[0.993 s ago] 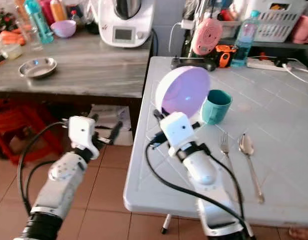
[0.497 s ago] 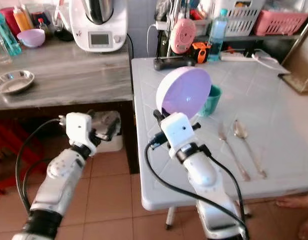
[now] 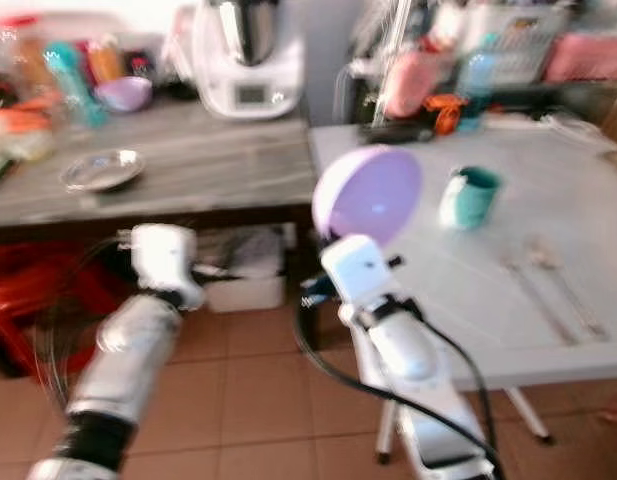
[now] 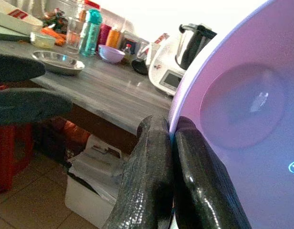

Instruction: Setting the table

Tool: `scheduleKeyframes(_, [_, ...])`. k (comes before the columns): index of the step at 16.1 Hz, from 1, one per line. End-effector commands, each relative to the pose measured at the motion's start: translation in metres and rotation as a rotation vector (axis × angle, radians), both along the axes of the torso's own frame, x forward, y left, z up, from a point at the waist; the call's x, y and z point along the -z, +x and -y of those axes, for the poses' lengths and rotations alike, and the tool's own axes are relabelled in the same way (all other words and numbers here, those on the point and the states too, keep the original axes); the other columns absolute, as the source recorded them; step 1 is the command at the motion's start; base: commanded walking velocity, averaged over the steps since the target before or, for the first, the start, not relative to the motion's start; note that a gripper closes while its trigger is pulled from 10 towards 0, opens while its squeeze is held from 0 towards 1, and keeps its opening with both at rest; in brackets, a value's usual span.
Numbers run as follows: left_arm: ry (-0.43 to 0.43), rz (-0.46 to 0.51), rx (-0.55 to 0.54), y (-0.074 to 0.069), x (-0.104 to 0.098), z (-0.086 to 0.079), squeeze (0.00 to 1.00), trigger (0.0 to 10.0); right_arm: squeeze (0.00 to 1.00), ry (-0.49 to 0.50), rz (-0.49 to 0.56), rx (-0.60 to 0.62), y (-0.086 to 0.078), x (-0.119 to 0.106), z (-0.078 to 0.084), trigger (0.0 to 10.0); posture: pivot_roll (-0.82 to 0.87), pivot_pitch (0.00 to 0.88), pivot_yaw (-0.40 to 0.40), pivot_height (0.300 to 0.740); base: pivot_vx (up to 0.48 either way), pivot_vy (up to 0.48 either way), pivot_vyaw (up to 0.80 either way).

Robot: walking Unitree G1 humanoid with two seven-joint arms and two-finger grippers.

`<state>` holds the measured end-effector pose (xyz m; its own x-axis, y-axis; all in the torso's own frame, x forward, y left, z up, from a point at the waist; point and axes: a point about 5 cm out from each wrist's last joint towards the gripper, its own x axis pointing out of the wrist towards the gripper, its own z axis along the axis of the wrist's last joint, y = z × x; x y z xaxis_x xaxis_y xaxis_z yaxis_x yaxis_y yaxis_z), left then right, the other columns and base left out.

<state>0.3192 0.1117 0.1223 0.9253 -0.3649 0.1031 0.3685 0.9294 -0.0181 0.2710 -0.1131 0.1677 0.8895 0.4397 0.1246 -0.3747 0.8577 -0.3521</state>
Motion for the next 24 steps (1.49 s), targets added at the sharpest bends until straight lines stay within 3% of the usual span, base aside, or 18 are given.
scheduleKeyframes(1, [0.024,0.02,-0.023,0.004,-0.005,-0.009,0.0,10.0,0.0,0.013,0.031,-0.01,0.001,-0.007,-0.004,10.0,-0.06,0.0,0.036,0.74,0.0,0.398,0.0])
scheduleKeyframes(9, [0.018,0.048,-0.047,0.008,-0.01,-0.01,0.0,10.0,0.0,0.006,0.02,0.006,-0.001,-0.001,0.0,10.0,-0.06,0.0,0.033,0.74,0.0,0.397,0.0])
scheduleKeyframes(16, [0.07,0.045,-0.143,0.007,-0.007,-0.031,0.0,10.0,0.0,0.031,0.009,0.127,-0.009,0.008,0.016,10.0,-0.06,0.0,0.039,0.74,0.0,0.402,0.0])
scheduleKeyframes(19, [0.132,0.027,-0.234,0.0,0.001,-0.054,0.0,10.0,0.0,0.026,0.019,0.22,-0.014,0.008,0.033,10.0,-0.06,0.0,0.035,0.74,0.0,0.4,0.0])
scheduleKeyframes(21, [0.168,-0.003,-0.294,-0.009,0.01,-0.072,0.0,10.0,0.0,0.026,0.066,0.396,-0.02,0.004,0.062,10.0,-0.06,0.0,0.035,0.74,0.0,0.354,0.0])
scheduleKeyframes(24, [0.176,-0.01,-0.304,-0.012,0.013,-0.074,0.0,10.0,0.0,0.036,0.081,0.508,-0.022,0.0,0.083,10.0,-0.07,0.0,0.035,0.74,0.0,0.314,0.0])
